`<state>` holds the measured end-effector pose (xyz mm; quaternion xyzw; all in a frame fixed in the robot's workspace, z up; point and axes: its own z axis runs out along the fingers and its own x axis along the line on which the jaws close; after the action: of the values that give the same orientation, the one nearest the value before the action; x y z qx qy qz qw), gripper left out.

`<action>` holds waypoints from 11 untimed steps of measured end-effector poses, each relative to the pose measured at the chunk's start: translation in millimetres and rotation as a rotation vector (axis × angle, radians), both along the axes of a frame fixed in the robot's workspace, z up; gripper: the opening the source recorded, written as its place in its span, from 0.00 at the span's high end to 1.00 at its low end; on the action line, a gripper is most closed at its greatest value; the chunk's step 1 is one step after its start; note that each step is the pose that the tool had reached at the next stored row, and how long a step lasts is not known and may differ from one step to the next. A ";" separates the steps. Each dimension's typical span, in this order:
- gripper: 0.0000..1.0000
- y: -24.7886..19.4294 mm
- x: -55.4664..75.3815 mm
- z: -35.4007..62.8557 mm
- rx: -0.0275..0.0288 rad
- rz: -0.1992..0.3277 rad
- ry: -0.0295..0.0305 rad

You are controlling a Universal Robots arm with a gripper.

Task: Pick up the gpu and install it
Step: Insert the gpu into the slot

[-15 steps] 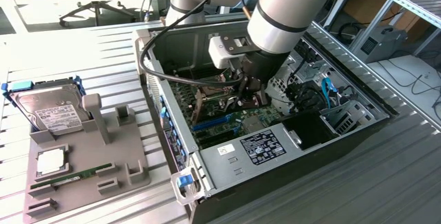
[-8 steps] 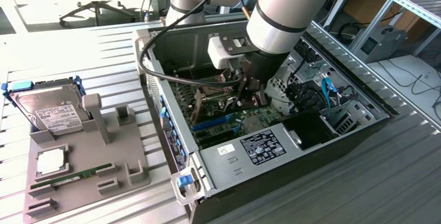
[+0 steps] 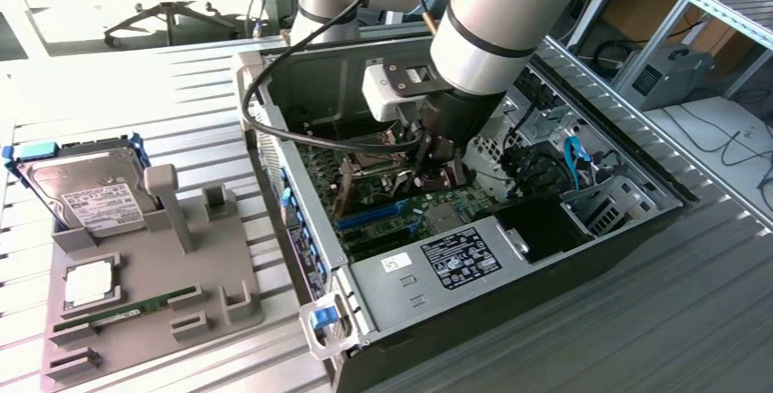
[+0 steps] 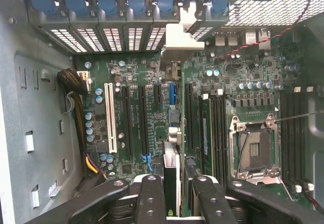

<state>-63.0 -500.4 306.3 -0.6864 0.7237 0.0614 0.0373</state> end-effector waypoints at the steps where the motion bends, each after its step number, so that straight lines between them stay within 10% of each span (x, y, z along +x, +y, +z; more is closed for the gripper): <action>1: 0.73 0.0 -0.6 0.0 0.0000 0.000 0.0000; 11: 0.73 0.0 -6.4 -0.3 0.0000 0.000 0.0000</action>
<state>-69.4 -500.4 305.9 -0.6864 0.7237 0.0614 0.0373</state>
